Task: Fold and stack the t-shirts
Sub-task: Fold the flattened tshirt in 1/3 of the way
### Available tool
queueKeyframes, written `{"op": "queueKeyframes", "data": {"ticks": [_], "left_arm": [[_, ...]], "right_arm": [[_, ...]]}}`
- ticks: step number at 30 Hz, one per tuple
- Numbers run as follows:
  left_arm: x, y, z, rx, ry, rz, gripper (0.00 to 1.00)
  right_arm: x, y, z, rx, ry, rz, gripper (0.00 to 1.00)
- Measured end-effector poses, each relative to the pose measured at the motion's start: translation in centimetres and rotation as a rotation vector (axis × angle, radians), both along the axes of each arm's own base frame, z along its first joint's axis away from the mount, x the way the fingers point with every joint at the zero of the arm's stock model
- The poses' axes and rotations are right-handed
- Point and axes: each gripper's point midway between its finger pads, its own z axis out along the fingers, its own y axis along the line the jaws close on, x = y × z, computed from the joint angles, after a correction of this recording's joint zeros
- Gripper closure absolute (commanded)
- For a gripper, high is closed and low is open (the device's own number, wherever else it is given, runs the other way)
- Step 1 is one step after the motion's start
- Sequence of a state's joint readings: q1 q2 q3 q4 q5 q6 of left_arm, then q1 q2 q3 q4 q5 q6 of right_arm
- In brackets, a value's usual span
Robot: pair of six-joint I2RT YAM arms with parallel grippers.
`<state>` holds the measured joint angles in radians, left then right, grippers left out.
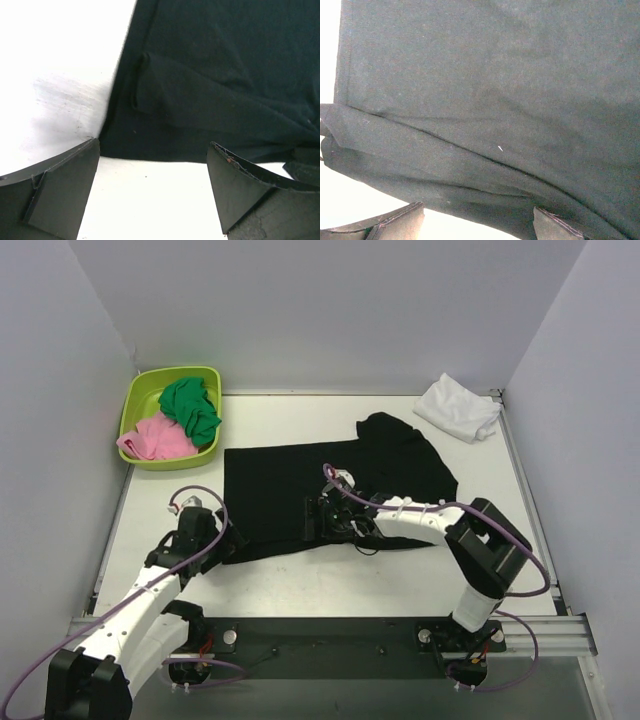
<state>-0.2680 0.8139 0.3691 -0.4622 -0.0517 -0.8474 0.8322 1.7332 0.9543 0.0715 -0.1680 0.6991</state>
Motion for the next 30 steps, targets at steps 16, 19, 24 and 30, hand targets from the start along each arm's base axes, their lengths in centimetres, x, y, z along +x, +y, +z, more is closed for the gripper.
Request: {"op": "queueKeyframes", "data": {"ticks": [16, 19, 24, 30], "left_arm": [[1.1, 1.0, 3.6, 0.014, -0.034, 0.027, 0.02], [1.5, 0.8, 4.6, 0.005, -0.053, 0.019, 0.02], [2.2, 0.2, 6.0, -0.012, -0.073, -0.003, 0.03], [2.5, -1.4, 5.9, -0.043, -0.044, -0.056, 0.03]], "right_arm": [[-6.9, -3.5, 0.0, -0.107, -0.007, 0.087, 0.07], [-7.9, -2.8, 1.2, -0.121, -0.018, 0.125, 0.07], [-6.6, -2.0, 5.8, -0.074, -0.139, 0.094, 0.07], [-4.0, -5.2, 10.6, -0.083, -0.303, -0.03, 0.0]]}}
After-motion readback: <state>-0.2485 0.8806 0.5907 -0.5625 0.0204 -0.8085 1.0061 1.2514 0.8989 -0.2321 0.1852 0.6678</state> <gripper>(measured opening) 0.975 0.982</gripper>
